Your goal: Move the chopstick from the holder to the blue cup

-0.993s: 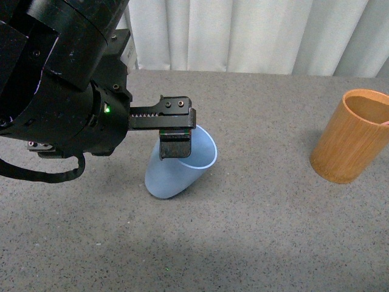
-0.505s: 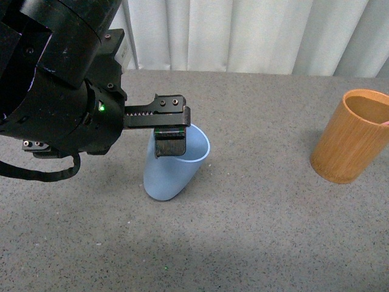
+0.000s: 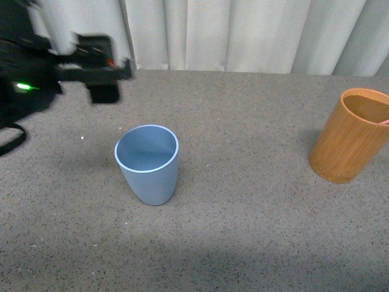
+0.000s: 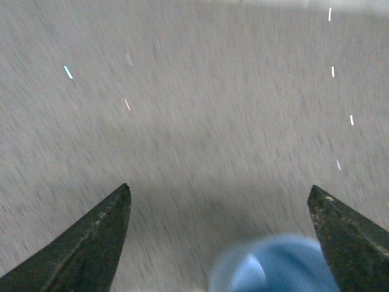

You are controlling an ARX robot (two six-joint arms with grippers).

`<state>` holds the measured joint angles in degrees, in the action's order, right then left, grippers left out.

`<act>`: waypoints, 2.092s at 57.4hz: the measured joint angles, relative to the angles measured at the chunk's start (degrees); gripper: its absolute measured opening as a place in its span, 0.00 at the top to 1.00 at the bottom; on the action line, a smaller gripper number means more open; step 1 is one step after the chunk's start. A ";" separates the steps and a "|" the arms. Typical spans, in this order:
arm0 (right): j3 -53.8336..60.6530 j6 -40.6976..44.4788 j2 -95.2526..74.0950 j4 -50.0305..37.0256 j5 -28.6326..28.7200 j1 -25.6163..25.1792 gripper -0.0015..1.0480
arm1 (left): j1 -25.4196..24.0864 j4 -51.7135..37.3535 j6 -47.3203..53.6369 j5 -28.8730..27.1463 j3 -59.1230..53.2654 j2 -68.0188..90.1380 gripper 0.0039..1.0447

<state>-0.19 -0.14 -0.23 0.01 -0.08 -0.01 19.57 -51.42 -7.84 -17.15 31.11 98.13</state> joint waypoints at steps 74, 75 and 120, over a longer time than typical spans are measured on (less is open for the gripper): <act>0.00 -0.02 -0.09 0.04 -0.46 0.09 0.09 | -19.45 51.36 7.39 17.16 -29.99 -97.85 0.91; -0.50 -1.27 -1.27 1.29 -5.22 1.46 0.09 | -19.47 51.36 7.39 17.16 -29.99 -97.85 0.87; -33.38 -18.23 -67.54 -1.64 -21.20 0.70 0.09 | -19.47 51.39 7.54 17.14 -29.99 -97.94 0.06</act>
<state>-33.56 -18.37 -67.77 -1.63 -21.28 0.69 0.10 -0.03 -0.30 -0.01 1.13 0.19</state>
